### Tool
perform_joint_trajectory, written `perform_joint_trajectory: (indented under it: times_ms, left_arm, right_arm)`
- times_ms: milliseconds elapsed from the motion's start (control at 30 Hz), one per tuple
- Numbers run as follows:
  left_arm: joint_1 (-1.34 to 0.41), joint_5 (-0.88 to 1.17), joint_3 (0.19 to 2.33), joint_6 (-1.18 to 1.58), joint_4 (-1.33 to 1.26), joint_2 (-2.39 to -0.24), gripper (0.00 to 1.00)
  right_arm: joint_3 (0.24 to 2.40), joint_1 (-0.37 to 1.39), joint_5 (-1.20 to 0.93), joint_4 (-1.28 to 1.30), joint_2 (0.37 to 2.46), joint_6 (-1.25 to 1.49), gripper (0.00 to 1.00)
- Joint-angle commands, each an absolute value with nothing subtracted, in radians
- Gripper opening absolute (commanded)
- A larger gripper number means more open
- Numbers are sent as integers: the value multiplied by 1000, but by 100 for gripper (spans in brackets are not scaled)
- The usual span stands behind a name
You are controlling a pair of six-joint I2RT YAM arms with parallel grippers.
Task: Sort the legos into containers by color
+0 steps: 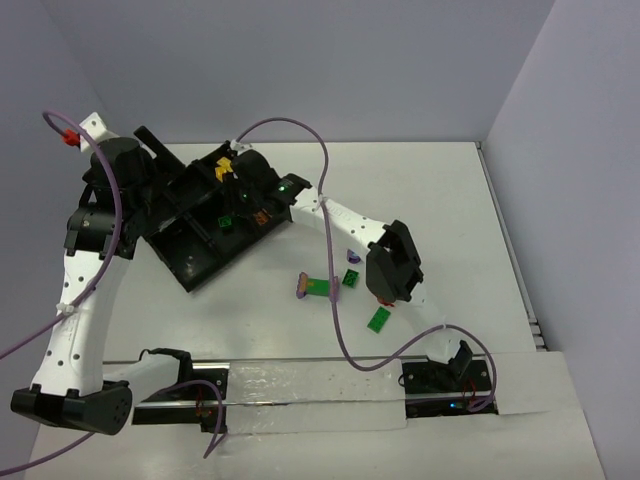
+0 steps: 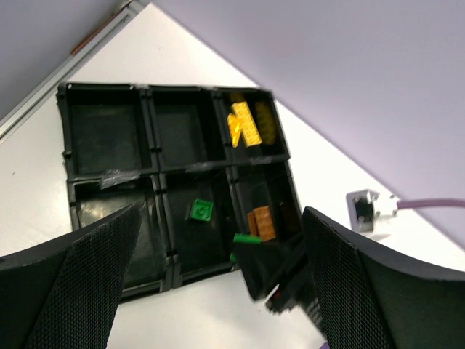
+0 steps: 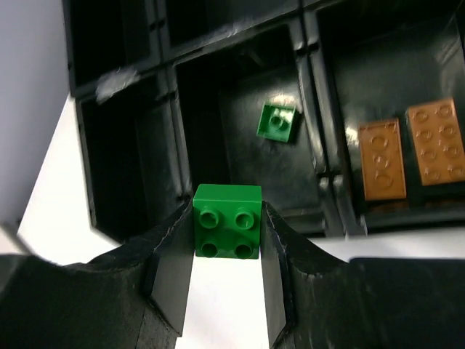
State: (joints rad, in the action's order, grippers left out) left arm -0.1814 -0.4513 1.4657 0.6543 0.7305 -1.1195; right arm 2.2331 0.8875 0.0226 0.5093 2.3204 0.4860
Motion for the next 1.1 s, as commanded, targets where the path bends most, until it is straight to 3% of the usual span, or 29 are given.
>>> perform_joint_trajectory:
  times_ms: [0, 200, 333, 500, 633, 800, 1067]
  left_arm:
    - [-178, -431, 1459, 629, 763, -1109, 99]
    - [-178, -422, 1450, 643, 762, -1094, 99]
    - [-178, -419, 1441, 657, 764, -1088, 99]
    - [-178, -408, 1385, 689, 732, -1066, 99]
    - [-178, -418, 1327, 694, 704, -1050, 99]
    - [-179, -334, 1267, 655, 669, -1046, 99]
    - [-290, -263, 1208, 637, 639, -1118, 99]
  right_arm:
    - [2387, 883, 43, 452, 2425, 517, 39]
    - [2455, 883, -23, 411, 2496, 537, 67]
    - [2447, 882, -14, 413, 2456, 522, 69]
    - [2245, 882, 87, 413, 2231, 454, 70]
    - [2024, 870, 135, 418, 2050, 432, 70]
    - [1524, 851, 180, 366, 1771, 458, 72]
    - [955, 781, 250, 327, 1408, 581, 70]
